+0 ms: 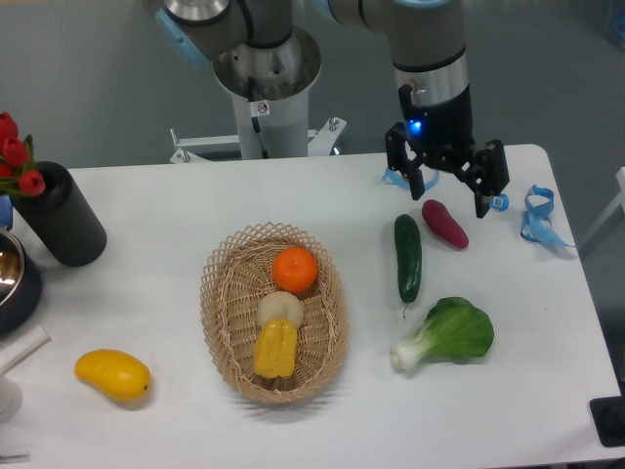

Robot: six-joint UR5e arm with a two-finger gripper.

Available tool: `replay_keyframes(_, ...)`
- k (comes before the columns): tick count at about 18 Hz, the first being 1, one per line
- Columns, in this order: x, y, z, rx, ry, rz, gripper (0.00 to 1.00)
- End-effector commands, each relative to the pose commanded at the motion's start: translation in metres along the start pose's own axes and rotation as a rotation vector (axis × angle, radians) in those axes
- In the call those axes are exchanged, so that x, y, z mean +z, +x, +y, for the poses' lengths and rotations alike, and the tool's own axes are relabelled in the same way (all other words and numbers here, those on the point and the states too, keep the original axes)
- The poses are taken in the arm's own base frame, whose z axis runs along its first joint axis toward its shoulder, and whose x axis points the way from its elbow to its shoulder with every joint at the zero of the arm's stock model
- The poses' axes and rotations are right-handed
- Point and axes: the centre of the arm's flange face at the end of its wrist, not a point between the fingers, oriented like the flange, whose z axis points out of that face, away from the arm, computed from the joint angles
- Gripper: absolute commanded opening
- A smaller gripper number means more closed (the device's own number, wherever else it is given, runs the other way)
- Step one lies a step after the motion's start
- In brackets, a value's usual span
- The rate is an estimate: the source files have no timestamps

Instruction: Pick up the yellow pepper from the basket

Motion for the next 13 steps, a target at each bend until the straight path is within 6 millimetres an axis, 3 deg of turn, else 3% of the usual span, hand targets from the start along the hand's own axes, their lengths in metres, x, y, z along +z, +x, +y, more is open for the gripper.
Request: replay_keyframes(13,0.010,0.006,0.000,-0.051,-0.003,0.015,1.00)
